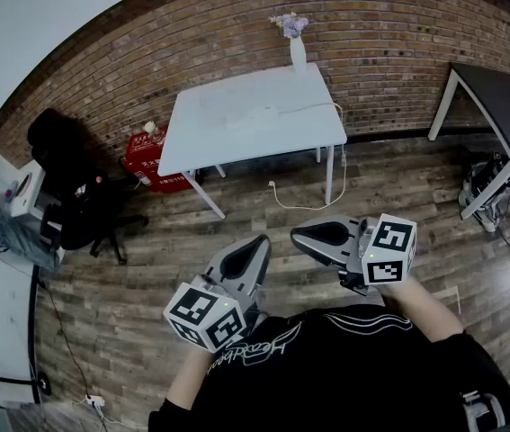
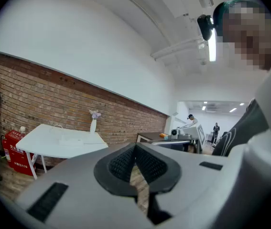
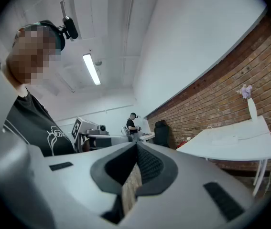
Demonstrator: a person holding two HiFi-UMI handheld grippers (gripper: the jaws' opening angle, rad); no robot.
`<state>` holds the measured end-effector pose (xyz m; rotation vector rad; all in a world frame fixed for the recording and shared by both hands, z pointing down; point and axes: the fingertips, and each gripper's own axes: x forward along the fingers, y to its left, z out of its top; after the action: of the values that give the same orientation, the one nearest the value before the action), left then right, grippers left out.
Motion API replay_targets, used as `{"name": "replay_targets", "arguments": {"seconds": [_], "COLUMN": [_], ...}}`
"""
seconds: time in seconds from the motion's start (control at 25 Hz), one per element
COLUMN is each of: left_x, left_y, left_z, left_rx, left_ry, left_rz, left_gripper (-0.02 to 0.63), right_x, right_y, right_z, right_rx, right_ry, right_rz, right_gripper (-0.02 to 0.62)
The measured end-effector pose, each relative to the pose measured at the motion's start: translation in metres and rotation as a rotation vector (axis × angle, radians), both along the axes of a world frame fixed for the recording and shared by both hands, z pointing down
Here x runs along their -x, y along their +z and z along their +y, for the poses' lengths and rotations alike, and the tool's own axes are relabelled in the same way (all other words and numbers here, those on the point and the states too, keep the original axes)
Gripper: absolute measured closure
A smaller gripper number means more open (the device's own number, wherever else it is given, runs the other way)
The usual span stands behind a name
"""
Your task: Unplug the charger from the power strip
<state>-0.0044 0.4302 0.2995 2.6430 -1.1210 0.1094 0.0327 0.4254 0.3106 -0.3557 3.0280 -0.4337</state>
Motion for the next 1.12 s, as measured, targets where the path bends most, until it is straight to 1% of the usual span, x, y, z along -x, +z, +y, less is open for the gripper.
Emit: {"name": "replay_targets", "arguments": {"seconds": [0.28,0.4,0.6,0.84,1.12], "left_x": [-0.001,-0.001,0.016,0.042,0.072], "left_y": [0.005,0.007,0.012,0.026,0.052], "left_z": [-0.005,-0.003,-0.016,-0.059,-0.142], "left_rx": [0.014,0.021,0.043,0.091,0.142], "left_ry": [-0.006,-0.004,-0.019,-0.046,-0.034], "left_rz": [-0.006,-0.015,-0.019,0.008,0.0], "left_gripper": [0.603,0.603,0.603,0.603,0.603], "right_x": [-0.002,-0.002,0.012,0.034,0.058], "right_y": [0.007,0.013,0.025,0.044,0.068], "right_z": [-0.003,-0.004,-0.018,-0.055,-0.133], "right_rx": [0.018,0.046,0.09,0.138,0.21], "right_ry": [0.001,0.008,0.003,0.001,0.037], "right_rz": [0.002,-0.001,0.013,0.044,0.06], "right_gripper": [0.598,0.598,0.598,0.598,0.598]}}
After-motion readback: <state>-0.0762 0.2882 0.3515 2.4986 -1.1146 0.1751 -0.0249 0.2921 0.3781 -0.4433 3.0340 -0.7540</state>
